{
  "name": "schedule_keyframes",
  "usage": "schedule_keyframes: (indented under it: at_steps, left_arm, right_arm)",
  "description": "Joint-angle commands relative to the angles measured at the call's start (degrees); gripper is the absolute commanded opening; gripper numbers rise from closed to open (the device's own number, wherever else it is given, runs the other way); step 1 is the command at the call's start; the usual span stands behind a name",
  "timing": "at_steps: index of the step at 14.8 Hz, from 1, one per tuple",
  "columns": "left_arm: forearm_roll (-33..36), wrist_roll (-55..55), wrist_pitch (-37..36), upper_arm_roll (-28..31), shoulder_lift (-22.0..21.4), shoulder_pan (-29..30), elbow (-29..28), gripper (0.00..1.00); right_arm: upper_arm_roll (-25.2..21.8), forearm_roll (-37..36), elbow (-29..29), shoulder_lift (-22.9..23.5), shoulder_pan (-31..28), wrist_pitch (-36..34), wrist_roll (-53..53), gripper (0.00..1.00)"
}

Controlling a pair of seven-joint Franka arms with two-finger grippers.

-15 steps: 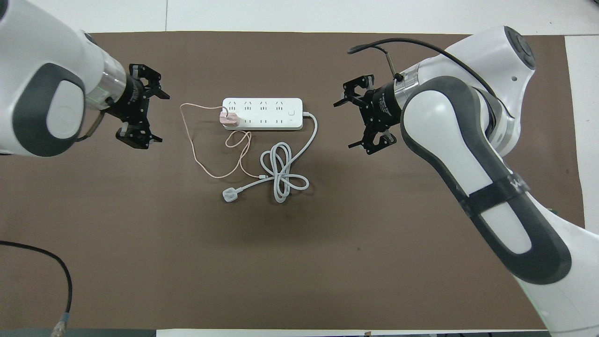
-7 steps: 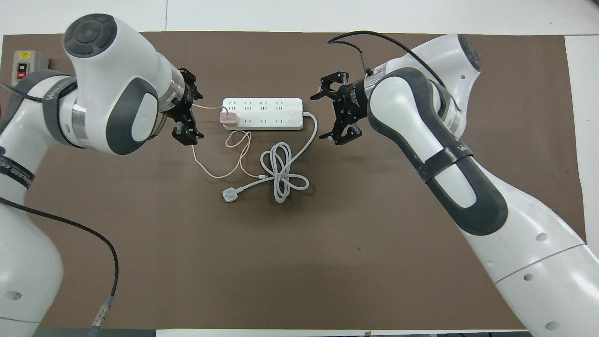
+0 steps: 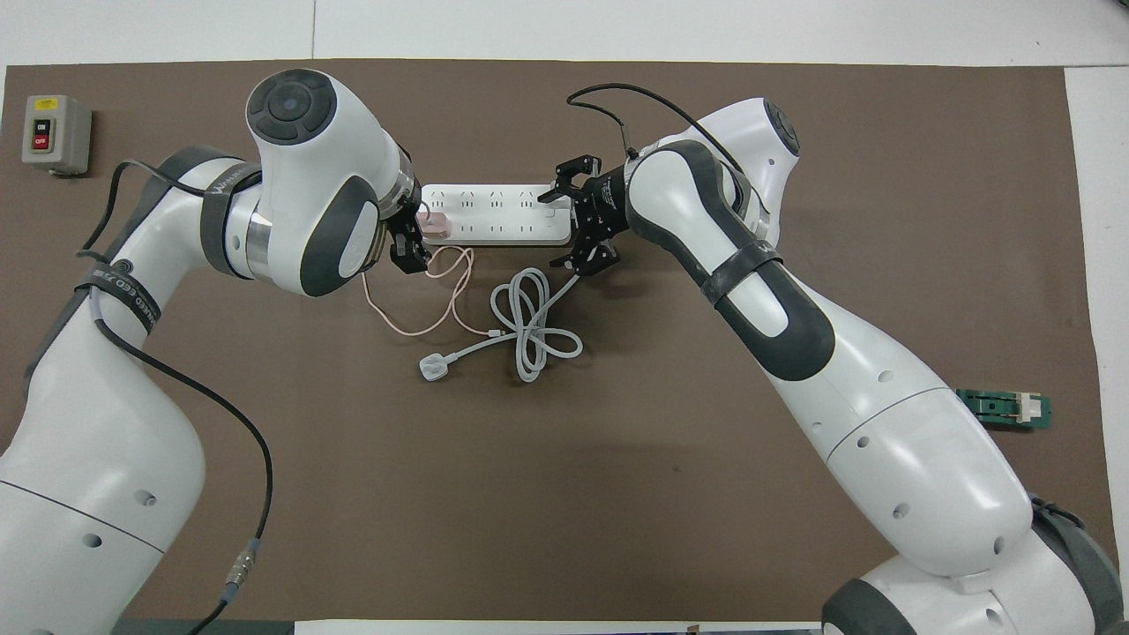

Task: Unplug charger and place it aside
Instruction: 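Grasp the pink charger with the left gripper while the right gripper holds the strip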

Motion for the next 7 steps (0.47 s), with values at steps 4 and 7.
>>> schedule_keyframes:
  at_steps: [4,7]
  left_arm:
    - [2.4,-2.0,4.3,0.9,0.6,-0.8,-2.6,1.00]
    - [2.4,-2.3,6.1,1.0,0.0,-1.5,-4.4,1.00]
  right_arm:
    - [-0.1,0.7,6.1,3.9,0.2,-0.5,1.5,1.00]
    - [-0.4,0.4,8.5,5.9,0.3,0.1,1.4,1.00]
